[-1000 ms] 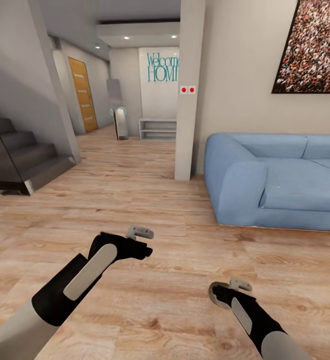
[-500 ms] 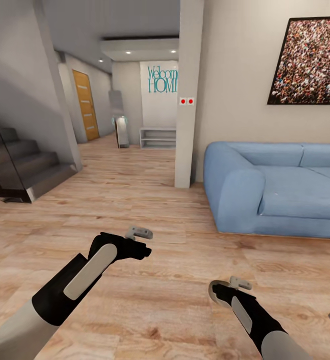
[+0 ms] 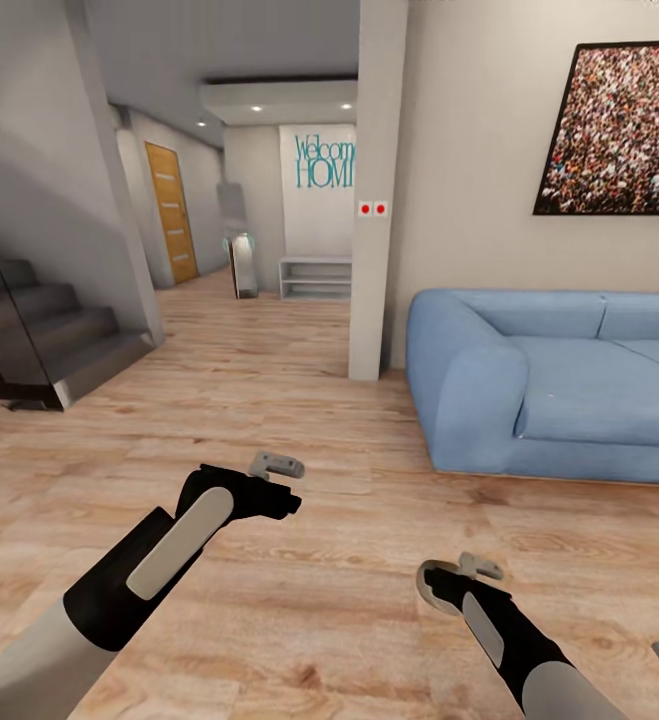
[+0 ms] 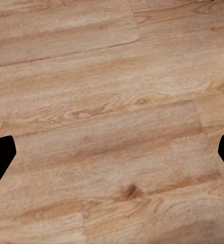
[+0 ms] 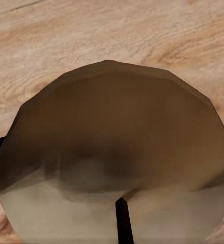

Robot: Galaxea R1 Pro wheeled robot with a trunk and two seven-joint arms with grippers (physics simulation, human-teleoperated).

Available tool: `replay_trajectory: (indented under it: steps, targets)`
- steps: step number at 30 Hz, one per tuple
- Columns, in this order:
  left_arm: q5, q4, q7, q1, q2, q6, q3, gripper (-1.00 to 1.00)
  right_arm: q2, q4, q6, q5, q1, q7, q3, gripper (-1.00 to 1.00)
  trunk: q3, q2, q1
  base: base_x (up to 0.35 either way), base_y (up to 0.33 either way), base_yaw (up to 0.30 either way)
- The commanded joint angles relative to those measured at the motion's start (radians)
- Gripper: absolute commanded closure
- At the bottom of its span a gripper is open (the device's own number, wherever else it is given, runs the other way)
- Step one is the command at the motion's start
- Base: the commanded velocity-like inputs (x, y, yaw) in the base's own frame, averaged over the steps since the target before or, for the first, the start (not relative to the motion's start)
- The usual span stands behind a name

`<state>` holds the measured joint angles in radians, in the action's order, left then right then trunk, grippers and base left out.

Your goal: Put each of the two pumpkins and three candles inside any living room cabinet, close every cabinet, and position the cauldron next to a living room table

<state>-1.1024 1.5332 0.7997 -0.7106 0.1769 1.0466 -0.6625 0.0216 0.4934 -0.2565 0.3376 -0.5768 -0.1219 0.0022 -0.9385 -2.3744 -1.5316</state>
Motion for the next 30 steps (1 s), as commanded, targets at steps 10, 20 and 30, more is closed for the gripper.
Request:
replay_trajectory:
  steps: [10, 20, 30]
  targets:
    - [-0.012, -0.118, 0.011, -0.002, 0.0, 0.001, 0.061, -1.0, -0.001, 0.001, -0.004, 0.009, 0.0, -0.007, 0.001, 1.0, 0.03, 0.07, 0.039, 0.0, 0.0, 0.0]
    - [-0.014, -0.345, 0.012, -0.004, -0.002, 0.001, 0.082, -1.0, -0.001, 0.0, -0.004, 0.009, 0.0, -0.007, 0.001, 1.0, 0.062, 0.14, 0.077, 0.0, 0.0, 0.0]
    - [-0.012, -0.428, 0.01, -0.006, -0.002, 0.001, 0.083, -1.0, -0.007, -0.001, -0.017, 0.007, 0.0, -0.007, 0.001, 1.0, 0.066, 0.161, 0.088, 0.0, 0.0, 0.065]
